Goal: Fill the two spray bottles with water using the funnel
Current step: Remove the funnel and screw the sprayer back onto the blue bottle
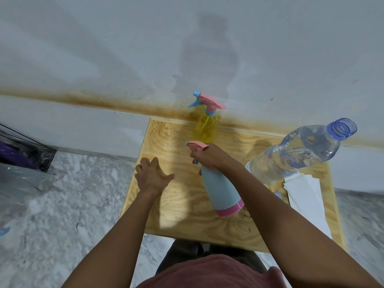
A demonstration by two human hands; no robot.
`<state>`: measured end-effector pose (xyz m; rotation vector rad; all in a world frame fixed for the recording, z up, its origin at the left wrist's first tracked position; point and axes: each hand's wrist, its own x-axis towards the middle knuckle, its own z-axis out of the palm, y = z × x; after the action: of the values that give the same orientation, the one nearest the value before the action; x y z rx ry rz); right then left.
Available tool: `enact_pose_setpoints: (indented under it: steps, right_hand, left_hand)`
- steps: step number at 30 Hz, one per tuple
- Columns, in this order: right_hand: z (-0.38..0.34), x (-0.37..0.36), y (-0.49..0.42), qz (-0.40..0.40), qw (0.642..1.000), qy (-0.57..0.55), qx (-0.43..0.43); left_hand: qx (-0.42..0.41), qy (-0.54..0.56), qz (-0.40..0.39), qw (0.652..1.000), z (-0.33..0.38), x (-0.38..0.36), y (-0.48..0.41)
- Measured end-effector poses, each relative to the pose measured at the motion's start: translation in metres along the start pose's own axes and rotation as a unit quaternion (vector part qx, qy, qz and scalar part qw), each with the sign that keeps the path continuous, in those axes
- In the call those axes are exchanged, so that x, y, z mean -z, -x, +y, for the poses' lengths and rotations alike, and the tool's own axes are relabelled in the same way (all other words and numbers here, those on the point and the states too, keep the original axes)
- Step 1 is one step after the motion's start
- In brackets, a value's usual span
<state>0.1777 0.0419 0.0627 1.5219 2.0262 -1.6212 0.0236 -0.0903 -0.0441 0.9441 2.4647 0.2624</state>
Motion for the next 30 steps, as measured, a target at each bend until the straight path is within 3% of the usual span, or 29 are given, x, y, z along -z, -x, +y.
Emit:
enact_pose_setpoints:
  steps: [2,5,9,13,16,19,23,30]
  right_hand:
    - [-0.001,0.001,0.007,0.002,0.999,-0.016,0.038]
    - [-0.003,-0.001,0.018,0.026,0.992,-0.043,0.112]
    - [-0.012,-0.005,0.028,0.073,0.974,-0.069,0.205]
    - [-0.033,-0.004,0.035,0.09,0.948,-0.076,0.297]
    - [-0.048,-0.002,0.031,0.116,0.934,-0.068,0.332]
    - [-0.055,0.002,0.02,0.135,0.939,-0.064,0.309]
    - [-0.045,0.005,0.006,0.203,0.943,-0.092,0.247]
    - [-0.006,0.01,-0.008,0.357,0.928,-0.079,0.068]
  left_hand:
    - [-0.005,0.021,-0.012,1.0,0.001,0.001,0.001]
    - [-0.089,0.054,-0.063,0.993,0.009,0.008,0.008]
    - [-0.184,0.273,-0.198,0.923,0.033,0.028,0.049]
    - [-0.198,0.389,-0.117,0.892,0.061,0.043,0.061]
    - [-0.201,0.409,-0.041,0.889,0.07,0.053,0.048]
    - [-0.223,0.399,0.012,0.889,0.07,0.066,0.022]
    - [-0.165,0.395,0.069,0.901,0.067,0.09,-0.029]
    - [-0.131,0.377,0.05,0.916,0.066,0.09,-0.088]
